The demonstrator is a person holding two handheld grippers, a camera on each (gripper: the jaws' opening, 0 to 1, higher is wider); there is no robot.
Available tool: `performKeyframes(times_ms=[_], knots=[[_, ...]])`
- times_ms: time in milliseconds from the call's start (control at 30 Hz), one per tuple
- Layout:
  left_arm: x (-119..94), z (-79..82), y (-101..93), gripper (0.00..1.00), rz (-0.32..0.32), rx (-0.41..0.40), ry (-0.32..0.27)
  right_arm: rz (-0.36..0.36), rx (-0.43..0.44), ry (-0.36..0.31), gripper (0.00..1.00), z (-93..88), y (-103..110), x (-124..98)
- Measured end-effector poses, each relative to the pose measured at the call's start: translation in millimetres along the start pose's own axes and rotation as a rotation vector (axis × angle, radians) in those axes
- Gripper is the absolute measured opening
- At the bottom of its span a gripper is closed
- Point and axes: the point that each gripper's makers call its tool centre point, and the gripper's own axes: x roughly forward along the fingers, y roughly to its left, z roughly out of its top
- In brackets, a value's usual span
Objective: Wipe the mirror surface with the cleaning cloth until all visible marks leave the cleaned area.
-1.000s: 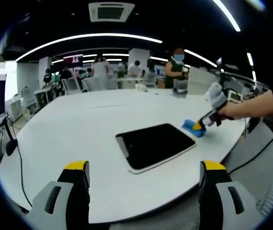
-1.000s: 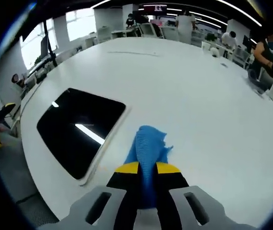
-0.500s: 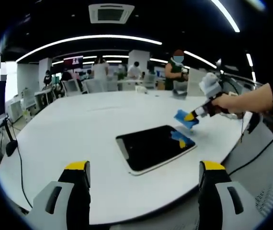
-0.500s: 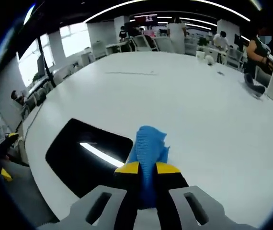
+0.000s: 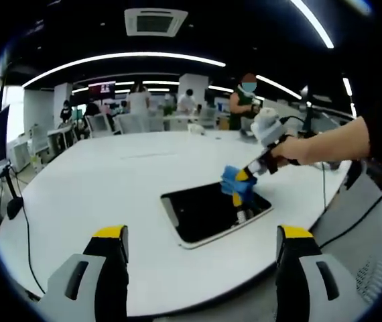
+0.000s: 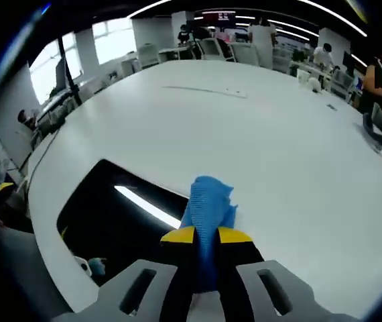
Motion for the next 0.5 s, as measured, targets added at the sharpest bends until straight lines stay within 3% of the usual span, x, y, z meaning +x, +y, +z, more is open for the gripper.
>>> performKeyframes(times_ms=[300,500], knots=[[0.7,-0.2,-3.1,0.94,-0.021,0.003,0.004,-0.045,-0.023,-0.03,0.05,2.5,-5.4,1.5],[0.3,-0.7,-2.1,0.95,-0.014,0.0,0.007,-0.048,0.029,-0.028,0.05,2.4,-6.4,1.8]])
